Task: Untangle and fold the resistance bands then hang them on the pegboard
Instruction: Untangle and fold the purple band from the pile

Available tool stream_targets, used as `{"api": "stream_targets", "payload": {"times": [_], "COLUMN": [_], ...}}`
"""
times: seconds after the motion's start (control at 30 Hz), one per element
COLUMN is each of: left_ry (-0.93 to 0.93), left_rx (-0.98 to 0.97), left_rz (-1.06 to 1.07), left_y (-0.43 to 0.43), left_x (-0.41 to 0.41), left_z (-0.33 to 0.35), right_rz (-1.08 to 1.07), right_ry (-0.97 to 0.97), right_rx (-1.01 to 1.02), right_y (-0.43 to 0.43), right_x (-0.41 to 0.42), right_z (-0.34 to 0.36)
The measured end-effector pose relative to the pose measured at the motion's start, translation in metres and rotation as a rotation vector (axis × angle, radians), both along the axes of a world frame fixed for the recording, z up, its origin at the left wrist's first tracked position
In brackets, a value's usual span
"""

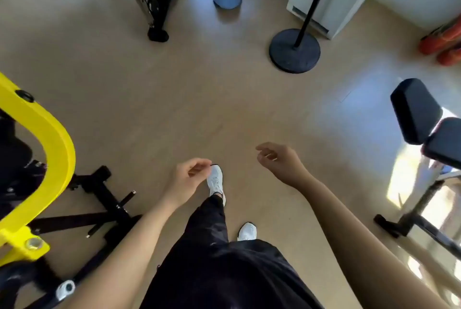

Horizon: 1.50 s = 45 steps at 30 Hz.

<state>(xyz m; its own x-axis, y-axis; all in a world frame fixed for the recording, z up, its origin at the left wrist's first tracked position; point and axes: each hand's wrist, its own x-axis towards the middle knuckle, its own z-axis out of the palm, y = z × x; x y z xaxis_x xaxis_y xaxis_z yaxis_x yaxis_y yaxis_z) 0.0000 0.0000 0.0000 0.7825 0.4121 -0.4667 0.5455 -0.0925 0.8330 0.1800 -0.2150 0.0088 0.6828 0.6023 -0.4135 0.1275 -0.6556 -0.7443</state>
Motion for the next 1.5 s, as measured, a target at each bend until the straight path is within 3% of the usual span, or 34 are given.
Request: {"api": "stream_targets", "payload": {"times": [0.27, 0.43, 0.73, 1.03, 1.33, 1.5], "left_ry": [0.002, 0.043, 0.090, 0.123, 0.089, 0.090], "left_rx": [0.045, 0.139, 0.167, 0.209, 0.119, 0.071], "left_rz": [-0.076, -0.187, -0.204, -0.140, 0.046, 0.039], "left_y": [0.103, 0.174, 0.256, 0.327, 0.421, 0.492], "left_x": [0.085, 0.147, 0.257, 0.376, 0.462, 0.521], "left_z": [-0.005, -0.007, -0.011, 0.007, 0.011, -0.004], "right_rz": [0.120, 0.062, 0.004, 0.119, 0.145, 0.146], "right_ry": [0.007, 0.014, 0.046, 0.062, 0.041, 0.031], "right_rx": [-0.140, -0.139, -0.126, -0.116, -0.124, -0.145], "right_y": [0.104, 0.160, 0.229, 0.305, 0.417, 0.489], "right_x": [0.052, 0.105, 0.224, 0.371, 0.491, 0.546], "right_z": [0.013, 0.018, 0.003, -0.009, 0.003, 0.000]}}
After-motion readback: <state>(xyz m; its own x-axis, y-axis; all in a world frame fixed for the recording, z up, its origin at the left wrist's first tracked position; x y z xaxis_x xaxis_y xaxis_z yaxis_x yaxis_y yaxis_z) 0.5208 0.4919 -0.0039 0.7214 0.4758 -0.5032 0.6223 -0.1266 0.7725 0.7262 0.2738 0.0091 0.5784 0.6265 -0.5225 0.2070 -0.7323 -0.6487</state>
